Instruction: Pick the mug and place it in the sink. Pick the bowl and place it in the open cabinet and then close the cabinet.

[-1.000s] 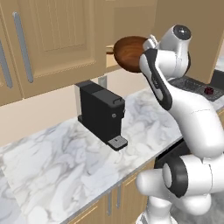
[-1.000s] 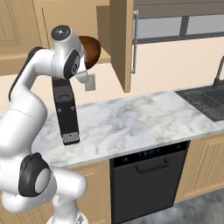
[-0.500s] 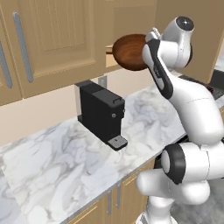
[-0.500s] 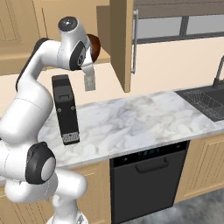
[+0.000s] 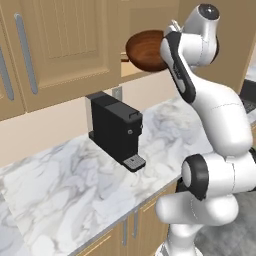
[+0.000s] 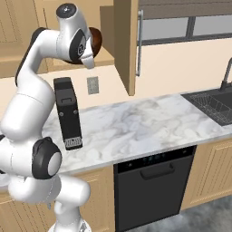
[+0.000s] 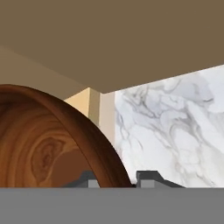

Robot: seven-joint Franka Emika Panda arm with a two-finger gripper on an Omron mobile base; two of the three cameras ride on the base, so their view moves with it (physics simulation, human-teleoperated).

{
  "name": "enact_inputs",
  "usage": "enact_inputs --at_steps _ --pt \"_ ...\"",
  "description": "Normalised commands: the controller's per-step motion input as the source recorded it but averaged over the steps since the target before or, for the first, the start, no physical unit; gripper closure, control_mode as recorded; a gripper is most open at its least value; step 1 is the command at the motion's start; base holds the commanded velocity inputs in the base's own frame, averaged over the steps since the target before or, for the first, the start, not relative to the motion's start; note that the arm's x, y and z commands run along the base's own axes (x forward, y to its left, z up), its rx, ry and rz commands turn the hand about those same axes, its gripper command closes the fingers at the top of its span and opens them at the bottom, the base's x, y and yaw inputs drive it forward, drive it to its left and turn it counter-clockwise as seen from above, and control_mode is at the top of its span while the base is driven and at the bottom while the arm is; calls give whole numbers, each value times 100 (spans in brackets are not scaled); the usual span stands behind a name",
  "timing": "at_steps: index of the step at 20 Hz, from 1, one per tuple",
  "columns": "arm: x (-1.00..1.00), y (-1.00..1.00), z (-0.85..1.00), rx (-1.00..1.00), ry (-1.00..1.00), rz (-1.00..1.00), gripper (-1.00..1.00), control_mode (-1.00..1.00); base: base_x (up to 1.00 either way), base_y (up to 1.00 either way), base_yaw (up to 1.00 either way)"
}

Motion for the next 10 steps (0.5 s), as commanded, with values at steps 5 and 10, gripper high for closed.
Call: enact_inputs --at_steps 5,10 --pt "40 22 3 0 0 -2 100 -100 0 0 0" --pt "39 19 0 0 -6 -4 100 -100 0 0 0"
